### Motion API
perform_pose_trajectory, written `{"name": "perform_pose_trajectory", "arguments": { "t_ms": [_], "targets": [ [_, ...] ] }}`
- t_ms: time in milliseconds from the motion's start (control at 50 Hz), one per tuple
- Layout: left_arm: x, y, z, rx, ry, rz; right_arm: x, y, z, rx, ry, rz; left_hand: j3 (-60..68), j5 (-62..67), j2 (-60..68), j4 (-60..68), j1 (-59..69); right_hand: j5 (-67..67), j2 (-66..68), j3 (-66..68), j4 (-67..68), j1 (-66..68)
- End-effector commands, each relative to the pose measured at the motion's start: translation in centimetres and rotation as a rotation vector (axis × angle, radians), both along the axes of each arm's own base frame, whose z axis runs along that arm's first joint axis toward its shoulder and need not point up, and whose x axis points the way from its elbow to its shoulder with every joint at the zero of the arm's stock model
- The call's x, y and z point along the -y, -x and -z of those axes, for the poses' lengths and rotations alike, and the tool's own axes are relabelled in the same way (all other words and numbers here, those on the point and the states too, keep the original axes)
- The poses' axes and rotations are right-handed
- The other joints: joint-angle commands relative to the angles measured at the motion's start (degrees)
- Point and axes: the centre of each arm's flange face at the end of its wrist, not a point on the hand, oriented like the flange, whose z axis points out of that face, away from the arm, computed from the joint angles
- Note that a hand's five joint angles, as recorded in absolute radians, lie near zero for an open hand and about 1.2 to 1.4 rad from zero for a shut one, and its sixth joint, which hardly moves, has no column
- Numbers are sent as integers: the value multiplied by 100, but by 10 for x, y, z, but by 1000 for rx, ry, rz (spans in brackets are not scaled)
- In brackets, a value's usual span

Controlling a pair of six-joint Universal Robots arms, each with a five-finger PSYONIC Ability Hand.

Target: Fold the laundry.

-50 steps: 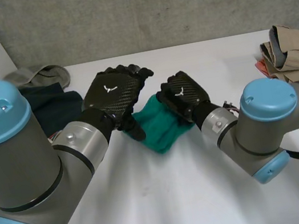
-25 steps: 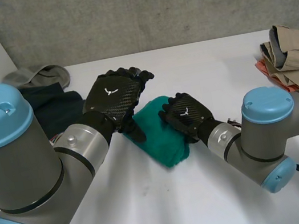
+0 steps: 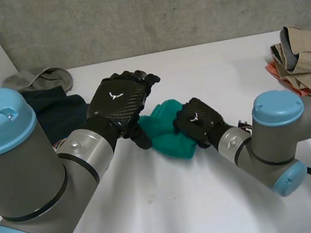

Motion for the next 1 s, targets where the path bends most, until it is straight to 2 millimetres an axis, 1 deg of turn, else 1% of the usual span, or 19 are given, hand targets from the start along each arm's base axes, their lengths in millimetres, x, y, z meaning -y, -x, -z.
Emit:
{"name": "perform_pose_trajectory", "arguments": {
  "t_ms": [20, 80, 160, 320, 340, 400, 420, 460, 480, 540, 560, 680, 720, 760, 780, 840, 860, 920, 1000],
  "targets": [
    [0, 0, -1, -2, 2, 0, 14, -8, -5, 26, 36, -5, 20, 10, 38, 55, 147, 1595, 1371, 1403, 1304, 2078],
    [0, 0, -2, -3, 3, 0, 19, -11, -12, 40, 62, -4, 20, 10, 38, 55, 147, 1595, 1371, 1403, 1304, 2078],
    [0, 0, -3, -6, 9, 1, 37, -12, -39, 88, 149, 21, 20, 10, 38, 55, 147, 1595, 1371, 1403, 1304, 2078],
    [-2, 1, -13, -22, 33, 7, 102, 11, -122, 294, 427, 126, 20, 10, 38, 55, 147, 1595, 1371, 1403, 1304, 2078],
    [-2, 2, -17, -31, 47, 11, 113, 19, -139, 345, 470, 148, 20, 10, 38, 55, 147, 1595, 1371, 1403, 1304, 2078],
    [-3, 3, -25, -54, 77, 17, 131, 36, -163, 415, 526, 203, 20, 10, 38, 55, 147, 1595, 1371, 1403, 1304, 2078],
    [-4, 4, -30, -67, 96, 20, 144, 51, -175, 450, 560, 245, 20, 10, 38, 55, 147, 1595, 1371, 1403, 1304, 2078],
    [-4, 5, -33, -78, 111, 21, 158, 67, -186, 478, 593, 280, 20, 10, 38, 55, 147, 1595, 1371, 1403, 1304, 2078],
    [-4, 5, -34, -81, 114, 21, 173, 89, -195, 491, 632, 327, 20, 10, 38, 55, 147, 1595, 1371, 1403, 1304, 2078],
    [-7, 8, -37, -93, 131, 34, 195, 123, -200, 488, 672, 390, 20, 10, 38, 55, 147, 1595, 1371, 1403, 1304, 2078],
    [-8, 9, -37, -93, 130, 38, 209, 147, -195, 477, 676, 428, 37, 27, 55, 72, 164, 1595, 1371, 1403, 1304, 2078],
    [-19, 16, -37, -94, 132, 78, 244, 214, -162, 446, 638, 511, 37, 27, 55, 72, 164, 1595, 1371, 1403, 1304, 2078],
    [-20, 18, -34, -90, 126, 92, 255, 244, -134, 434, 576, 530, 37, 27, 55, 72, 164, 1595, 1371, 1403, 1304, 2078],
    [-20, 18, -32, -87, 122, 95, 261, 260, -114, 428, 539, 534, 54, 44, 72, 89, 181, 1595, 1371, 1403, 1304, 2078],
    [-20, 18, -31, -86, 121, 97, 264, 271, -92, 417, 500, 526, 54, 44, 72, 89, 181, 1595, 1371, 1403, 1304, 2078],
    [-20, 19, -27, -78, 112, 97, 264, 281, -57, 397, 437, 509, 54, 44, 72, 89, 181, 1595, 1371, 1403, 1304, 2078],
    [-19, 20, -22, -69, 101, 97, 262, 289, -35, 378, 395, 503, 54, 44, 72, 89, 181, 1595, 1371, 1403, 1304, 2078],
    [-18, 20, -16, -59, 88, 97, 253, 311, -4, 352, 331, 519, 71, 61, 88, 105, 197, 1595, 1371, 1403, 1304, 2078],
    [-18, 21, -10, -47, 76, 99, 243, 328, 10, 338, 298, 526, 71, 61, 89, 106, 198, 1595, 1371, 1403, 1304, 2078]
  ]
}}
